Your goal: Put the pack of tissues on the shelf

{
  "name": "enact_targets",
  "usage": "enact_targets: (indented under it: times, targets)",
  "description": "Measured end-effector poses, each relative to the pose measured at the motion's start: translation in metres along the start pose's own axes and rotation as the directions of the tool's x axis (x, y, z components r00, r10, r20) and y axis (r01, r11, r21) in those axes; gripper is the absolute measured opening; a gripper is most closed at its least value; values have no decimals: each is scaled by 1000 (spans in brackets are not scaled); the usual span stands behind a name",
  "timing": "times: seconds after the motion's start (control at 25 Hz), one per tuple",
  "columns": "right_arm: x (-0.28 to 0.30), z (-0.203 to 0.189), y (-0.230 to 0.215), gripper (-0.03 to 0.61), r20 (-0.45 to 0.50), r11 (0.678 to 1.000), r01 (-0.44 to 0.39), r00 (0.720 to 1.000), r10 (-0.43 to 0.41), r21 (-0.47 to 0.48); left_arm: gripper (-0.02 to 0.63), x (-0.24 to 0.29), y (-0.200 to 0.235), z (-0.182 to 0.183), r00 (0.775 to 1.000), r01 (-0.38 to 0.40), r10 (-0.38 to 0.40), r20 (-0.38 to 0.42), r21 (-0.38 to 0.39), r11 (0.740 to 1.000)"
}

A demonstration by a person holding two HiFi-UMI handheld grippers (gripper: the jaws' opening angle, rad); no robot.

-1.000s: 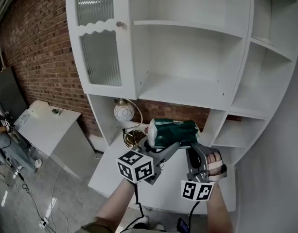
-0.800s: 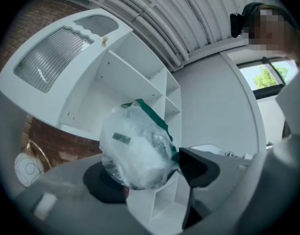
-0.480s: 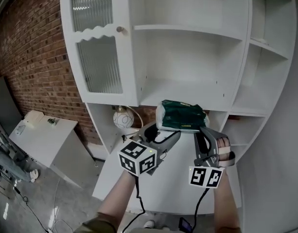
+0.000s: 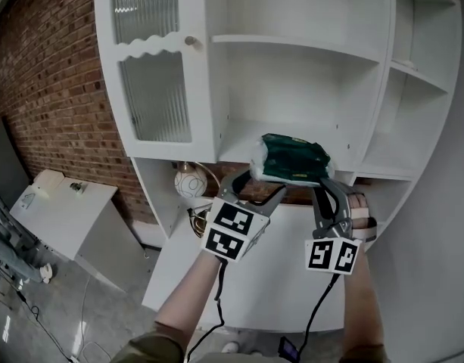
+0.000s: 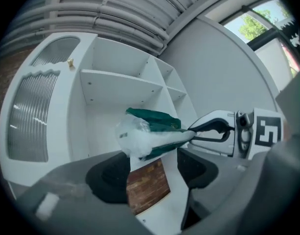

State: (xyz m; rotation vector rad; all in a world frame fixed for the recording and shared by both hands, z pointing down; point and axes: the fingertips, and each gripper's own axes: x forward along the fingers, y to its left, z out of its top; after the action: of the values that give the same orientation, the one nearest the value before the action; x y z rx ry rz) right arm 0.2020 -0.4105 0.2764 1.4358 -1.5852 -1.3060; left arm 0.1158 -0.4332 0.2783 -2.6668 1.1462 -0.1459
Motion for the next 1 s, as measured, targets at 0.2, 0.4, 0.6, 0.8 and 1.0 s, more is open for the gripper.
enact_targets:
  times: [0.2,0.4,0.6,0.8,1.0]
  targets:
    - [5,-14,-11,67,-29,1000,-12,999,12,-26,314,-1,12,1,995,-99,102,-13,152,983]
    - [15,-20,-13,67,-41,999,-28,999,27,-26,292,18,15,2,988,-127,149,-40,335,934]
    - [27,-19,-15,66,-38,998,-32,999,31,-48,237,30,20,1,983,-130,173,-59,439,889]
    - [37,-22,-11,67,-44,997,-55,998,53,-44,200,39,24,-5,975,-122,199,-99,510,852]
    - [50,-28,-7,67,-66,995,-92,994,89,-44,186,53,29,-10,969,-90,195,-152,518,851]
